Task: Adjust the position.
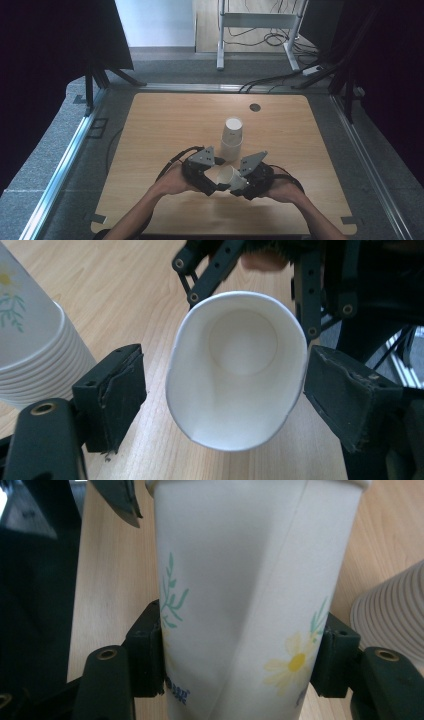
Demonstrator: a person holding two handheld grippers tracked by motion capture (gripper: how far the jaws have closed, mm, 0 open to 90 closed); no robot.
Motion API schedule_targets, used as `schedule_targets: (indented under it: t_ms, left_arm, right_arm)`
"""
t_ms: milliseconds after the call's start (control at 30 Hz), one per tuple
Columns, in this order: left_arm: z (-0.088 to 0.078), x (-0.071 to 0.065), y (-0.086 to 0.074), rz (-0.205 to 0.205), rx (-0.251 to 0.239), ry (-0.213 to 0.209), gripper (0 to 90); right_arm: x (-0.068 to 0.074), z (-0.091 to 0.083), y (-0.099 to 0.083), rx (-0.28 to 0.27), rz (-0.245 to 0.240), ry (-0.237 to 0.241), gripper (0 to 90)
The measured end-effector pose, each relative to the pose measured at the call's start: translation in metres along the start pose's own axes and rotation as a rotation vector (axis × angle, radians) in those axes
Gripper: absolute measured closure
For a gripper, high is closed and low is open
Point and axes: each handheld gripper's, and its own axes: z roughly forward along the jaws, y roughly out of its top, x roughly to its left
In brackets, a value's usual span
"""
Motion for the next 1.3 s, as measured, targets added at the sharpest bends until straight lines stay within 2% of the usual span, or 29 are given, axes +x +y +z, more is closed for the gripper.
schedule_targets:
  t_ms: [333,367,433,633,867,1000,1167,1300]
  left_arm:
    - [0.0,0.0,-0.004,-0.015,-0.06,-0.015,17.5]
    - [0.0,0.0,-0.004,-0.015,-0.06,-0.015,17.7]
    - [0.001,0.0,-0.004,-0.016,-0.073,-0.023,18.4]
    - [0.003,0.0,-0.004,-0.021,-0.099,-0.044,20.0]
    - [0.005,0.0,-0.003,-0.014,-0.107,-0.069,25.9]
    - [0.005,-0.001,-0.003,-0.009,-0.104,-0.066,28.8]
    - [0.006,0.0,0.001,0.015,-0.072,-0.051,32.2]
    - [0.003,0.0,0.008,0.035,-0.033,-0.027,32.6]
  right_arm:
    - [0.002,0.003,-0.016,-0.211,0.04,-0.002,36.8]
    - [0.002,0.003,-0.016,-0.211,0.04,-0.002,36.8]
    - [0.002,0.004,-0.02,-0.255,0.047,0.0,36.8]
    - [0.004,0.008,-0.026,-0.32,0.055,0.012,36.8]
    - [0.005,0.01,-0.028,-0.345,0.052,0.028,36.7]
    - [0.004,0.011,-0.029,-0.353,0.055,0.037,36.6]
    - [0.003,0.013,-0.03,-0.344,0.061,0.038,34.8]
    - [0.0,0.014,-0.029,-0.325,0.098,0.022,22.1]
